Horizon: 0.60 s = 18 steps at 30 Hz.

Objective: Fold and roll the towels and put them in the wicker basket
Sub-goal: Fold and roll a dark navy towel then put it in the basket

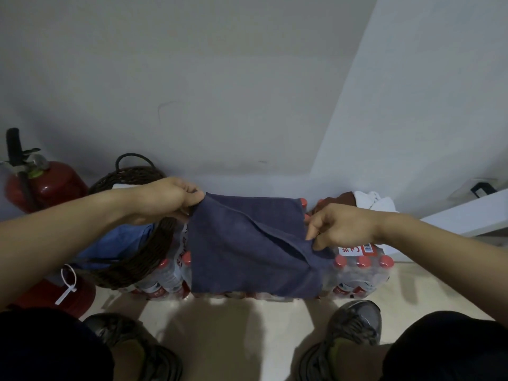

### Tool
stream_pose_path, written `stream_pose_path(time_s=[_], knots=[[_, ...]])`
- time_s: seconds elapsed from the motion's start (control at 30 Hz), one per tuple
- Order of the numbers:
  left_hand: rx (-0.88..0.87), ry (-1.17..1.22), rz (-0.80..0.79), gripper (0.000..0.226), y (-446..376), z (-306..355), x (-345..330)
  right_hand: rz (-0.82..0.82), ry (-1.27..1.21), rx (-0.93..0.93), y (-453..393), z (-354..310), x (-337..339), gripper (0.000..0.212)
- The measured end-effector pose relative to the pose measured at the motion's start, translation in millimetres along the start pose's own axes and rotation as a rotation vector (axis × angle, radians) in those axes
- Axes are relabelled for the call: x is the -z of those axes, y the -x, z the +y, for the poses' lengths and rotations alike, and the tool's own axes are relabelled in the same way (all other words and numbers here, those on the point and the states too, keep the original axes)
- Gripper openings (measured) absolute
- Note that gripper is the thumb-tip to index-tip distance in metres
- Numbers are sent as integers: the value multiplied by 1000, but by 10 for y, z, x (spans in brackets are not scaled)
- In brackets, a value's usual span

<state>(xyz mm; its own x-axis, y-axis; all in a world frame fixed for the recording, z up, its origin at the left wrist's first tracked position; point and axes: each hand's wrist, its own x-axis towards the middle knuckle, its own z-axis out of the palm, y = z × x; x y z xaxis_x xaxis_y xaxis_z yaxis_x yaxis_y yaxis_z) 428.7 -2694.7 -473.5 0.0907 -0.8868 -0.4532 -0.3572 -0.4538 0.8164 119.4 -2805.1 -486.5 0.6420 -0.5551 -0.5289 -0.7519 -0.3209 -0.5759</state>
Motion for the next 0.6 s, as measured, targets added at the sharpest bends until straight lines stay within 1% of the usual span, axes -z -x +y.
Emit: stream_pose_path(time_s=[0.07, 0.13, 0.2, 0.27, 0.3, 0.33, 0.37, 0.4, 0.47, 0.5, 0.6], knots=[[-21, 42, -33, 31, -20, -27, 5, 32, -30, 6, -18, 3, 23, 21], [-41, 74, -25, 29, -35, -44, 1, 97, -185, -17, -25, -12, 34, 22], [-64, 78, 24, 31, -62, -59, -10, 151, -361, -28, -37, -45, 17, 13], [-66, 62, 79, 36, -92, -81, -26, 168, -464, -29, -41, -88, -14, 9], [-61, 51, 98, 37, -106, -87, -35, 153, -485, -23, -42, -92, -27, 18], [-55, 35, 109, 36, -124, -90, -44, 121, -472, -14, -41, -95, -22, 28], [-45, 16, 111, 35, -147, -91, -49, 85, -404, 6, -35, -89, -4, 36], [-29, -4, 109, 34, -174, -96, -51, 51, -278, 29, -21, -84, 16, 38], [9, -29, 109, 32, -237, -106, -14, 11, -44, 28, -16, -70, 49, 31], [28, -36, 111, 31, -267, -112, 14, -10, -1, 2, -20, -56, 72, 26], [88, -109, 94, 29, -352, -141, 110, -117, -74, -64, -26, 26, 160, 11]])
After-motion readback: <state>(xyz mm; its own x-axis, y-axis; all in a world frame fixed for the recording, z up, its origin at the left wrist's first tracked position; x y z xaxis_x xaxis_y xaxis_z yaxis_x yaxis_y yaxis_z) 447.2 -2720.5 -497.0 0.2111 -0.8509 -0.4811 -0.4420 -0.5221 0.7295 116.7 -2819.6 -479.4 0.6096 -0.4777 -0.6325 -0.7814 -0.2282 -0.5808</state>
